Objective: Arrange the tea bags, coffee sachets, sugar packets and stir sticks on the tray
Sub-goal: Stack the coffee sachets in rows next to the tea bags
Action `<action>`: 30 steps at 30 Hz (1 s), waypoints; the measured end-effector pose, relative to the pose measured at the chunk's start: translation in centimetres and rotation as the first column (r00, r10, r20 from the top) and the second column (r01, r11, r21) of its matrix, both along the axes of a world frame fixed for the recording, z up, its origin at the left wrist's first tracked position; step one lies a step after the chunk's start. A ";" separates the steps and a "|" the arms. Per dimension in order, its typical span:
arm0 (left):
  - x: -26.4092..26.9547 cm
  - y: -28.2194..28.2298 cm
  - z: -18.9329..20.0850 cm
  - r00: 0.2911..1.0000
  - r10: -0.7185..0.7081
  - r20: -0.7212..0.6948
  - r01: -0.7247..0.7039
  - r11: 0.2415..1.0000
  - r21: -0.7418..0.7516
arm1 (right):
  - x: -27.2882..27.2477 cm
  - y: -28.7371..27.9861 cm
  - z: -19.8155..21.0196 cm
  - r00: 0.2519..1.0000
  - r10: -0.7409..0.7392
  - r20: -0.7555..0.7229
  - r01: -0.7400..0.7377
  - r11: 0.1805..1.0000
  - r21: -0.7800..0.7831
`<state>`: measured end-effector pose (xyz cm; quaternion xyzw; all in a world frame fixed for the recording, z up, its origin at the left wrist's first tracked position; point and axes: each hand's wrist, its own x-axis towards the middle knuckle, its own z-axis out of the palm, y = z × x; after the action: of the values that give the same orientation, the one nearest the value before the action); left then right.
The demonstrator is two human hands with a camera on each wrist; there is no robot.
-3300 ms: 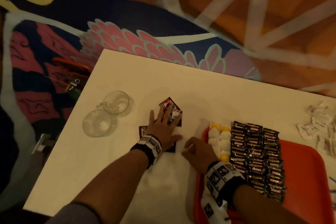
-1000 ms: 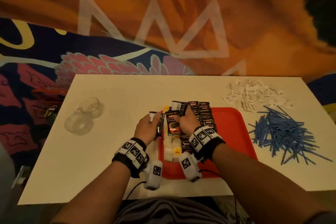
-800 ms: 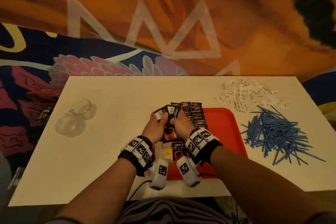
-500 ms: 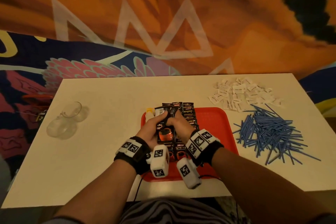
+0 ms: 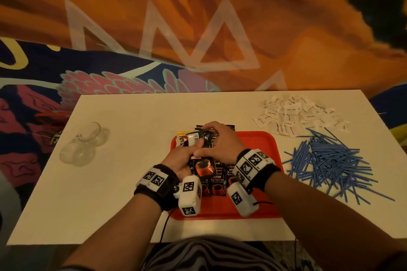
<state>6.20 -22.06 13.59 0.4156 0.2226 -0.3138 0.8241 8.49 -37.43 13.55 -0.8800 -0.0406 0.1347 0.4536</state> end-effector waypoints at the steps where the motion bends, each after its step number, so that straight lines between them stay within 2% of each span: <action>1: 0.0 0.0 0.0 1.000 0.012 -0.011 -0.012 1.000 -0.022 | 0.0 0.4 0.0 1.000 -0.013 0.009 0.013 1.000 0.014; 4: 0.3 0.4 0.1 0.999 0.040 -0.025 -0.042 0.994 -0.105 | 0.2 0.8 -0.1 0.998 -0.053 -0.021 0.055 0.992 0.114; 6: 0.3 1.1 0.0 0.999 0.030 -0.027 -0.032 0.994 -0.101 | 0.4 0.7 0.0 0.996 -0.072 -0.046 0.077 0.990 0.114; 12: 0.2 1.6 -0.3 0.999 -0.008 0.039 0.007 0.999 0.048 | 0.4 0.3 0.7 0.986 -0.151 -0.070 0.160 0.976 0.149; 15: 0.6 1.5 -0.4 1.000 0.027 -0.011 -0.026 0.996 0.089 | 0.4 -0.1 0.6 0.955 -0.276 0.111 0.276 0.961 0.011; 17: 0.8 1.7 -0.5 0.997 0.057 -0.053 -0.051 0.994 0.099 | 0.2 -0.4 0.6 0.925 -0.312 0.216 0.292 0.949 0.120; 19: 1.0 1.7 -0.4 0.995 0.073 -0.071 -0.067 0.994 0.086 | -0.3 -0.8 0.6 0.944 -0.167 0.283 0.142 0.984 0.110; 21: 1.1 1.8 -0.3 0.994 0.083 -0.071 -0.078 0.995 0.068 | -1.0 -1.2 0.3 0.939 0.090 0.332 -0.056 0.992 -0.110; 23: 1.2 1.8 -0.5 0.990 0.110 -0.087 -0.105 0.993 0.058 | -1.5 -1.6 -0.4 0.876 0.265 0.403 -0.141 0.940 -0.311; 25: 1.2 1.8 -0.7 0.985 0.135 -0.106 -0.131 0.991 0.043 | -1.9 -2.0 -1.0 0.836 0.328 0.439 -0.155 0.910 -0.384; 27: 1.1 1.6 -0.9 0.986 0.146 -0.078 -0.143 0.989 0.040 | -2.2 -2.1 -1.2 0.839 0.373 0.396 -0.181 0.878 -0.443; 29: 1.2 1.3 -1.6 0.991 0.132 -0.001 -0.131 0.987 0.095 | -2.4 -2.2 -1.0 0.893 0.368 0.259 -0.240 0.877 -0.417; 30: 1.3 1.2 -2.0 0.991 0.128 0.036 -0.131 0.982 0.138 | -2.5 -2.2 -0.9 0.934 0.295 0.202 -0.225 0.923 -0.312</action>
<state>7.46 -20.84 11.62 0.4613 0.2593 -0.2375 0.8146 6.00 -39.67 12.69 -0.9323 -0.1939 0.0887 0.2920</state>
